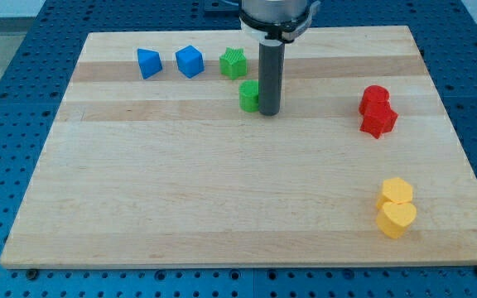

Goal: Move the green circle towards top center

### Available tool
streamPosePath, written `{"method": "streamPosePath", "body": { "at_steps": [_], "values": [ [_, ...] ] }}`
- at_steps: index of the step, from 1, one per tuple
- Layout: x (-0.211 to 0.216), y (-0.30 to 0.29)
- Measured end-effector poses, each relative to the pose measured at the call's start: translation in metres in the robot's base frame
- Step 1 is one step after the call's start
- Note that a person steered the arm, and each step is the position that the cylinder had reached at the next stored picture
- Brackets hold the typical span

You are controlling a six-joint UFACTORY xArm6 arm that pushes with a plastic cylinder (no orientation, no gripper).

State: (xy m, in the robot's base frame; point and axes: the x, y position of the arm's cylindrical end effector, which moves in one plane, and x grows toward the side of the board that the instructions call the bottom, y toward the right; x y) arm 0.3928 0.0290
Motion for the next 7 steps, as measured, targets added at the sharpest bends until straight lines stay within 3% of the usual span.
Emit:
{"method": "streamPosePath", "body": {
  "at_steps": [1,4,5,7],
  "values": [
    [0.001,-0.003],
    [-0.005,-0.113],
    [-0.027,-0.095],
    [-0.030,-0.090]
  ]
}}
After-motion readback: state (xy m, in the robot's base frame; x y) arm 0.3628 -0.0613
